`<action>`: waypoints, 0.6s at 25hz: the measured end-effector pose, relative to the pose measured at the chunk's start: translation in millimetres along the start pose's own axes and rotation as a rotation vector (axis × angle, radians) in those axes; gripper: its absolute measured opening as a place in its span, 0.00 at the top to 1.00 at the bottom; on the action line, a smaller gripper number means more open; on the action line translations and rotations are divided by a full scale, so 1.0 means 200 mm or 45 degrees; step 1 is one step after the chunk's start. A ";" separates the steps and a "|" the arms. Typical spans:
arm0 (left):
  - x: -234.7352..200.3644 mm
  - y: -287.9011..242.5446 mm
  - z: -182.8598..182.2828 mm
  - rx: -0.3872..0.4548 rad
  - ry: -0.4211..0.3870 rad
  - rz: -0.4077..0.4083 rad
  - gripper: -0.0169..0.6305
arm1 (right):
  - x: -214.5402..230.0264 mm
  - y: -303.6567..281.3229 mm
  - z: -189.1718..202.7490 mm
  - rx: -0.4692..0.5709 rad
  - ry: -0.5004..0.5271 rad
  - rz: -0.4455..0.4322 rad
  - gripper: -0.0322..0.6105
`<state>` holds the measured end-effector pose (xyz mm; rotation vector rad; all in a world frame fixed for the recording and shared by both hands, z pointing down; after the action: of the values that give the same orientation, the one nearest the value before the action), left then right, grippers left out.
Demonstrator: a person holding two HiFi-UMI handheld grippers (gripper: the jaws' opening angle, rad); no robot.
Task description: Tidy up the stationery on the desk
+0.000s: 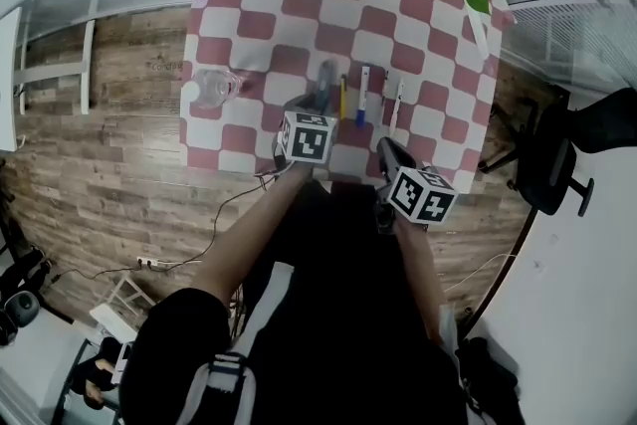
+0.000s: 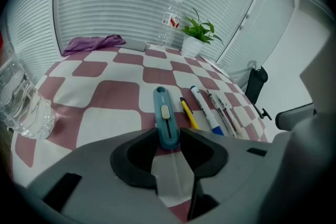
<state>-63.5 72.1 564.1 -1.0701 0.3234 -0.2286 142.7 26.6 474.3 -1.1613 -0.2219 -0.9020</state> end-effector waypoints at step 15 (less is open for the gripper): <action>-0.11 0.15 0.05 0.054 -0.048 0.189 0.69 | -0.24 0.02 0.17 0.131 -0.027 0.091 0.92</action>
<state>-79.5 101.0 544.8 -1.0027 0.3607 -0.0822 125.2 80.3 458.5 -1.0767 -0.2396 -0.8065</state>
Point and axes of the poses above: the fingertips, and each gripper's own axes: y backward along the fingers, x to its right, z out of its underside, the point moved 10 cm from there along y, backward along the fingers, and after that the axes turned 11 degrees about -z, right-handed, at the moved point
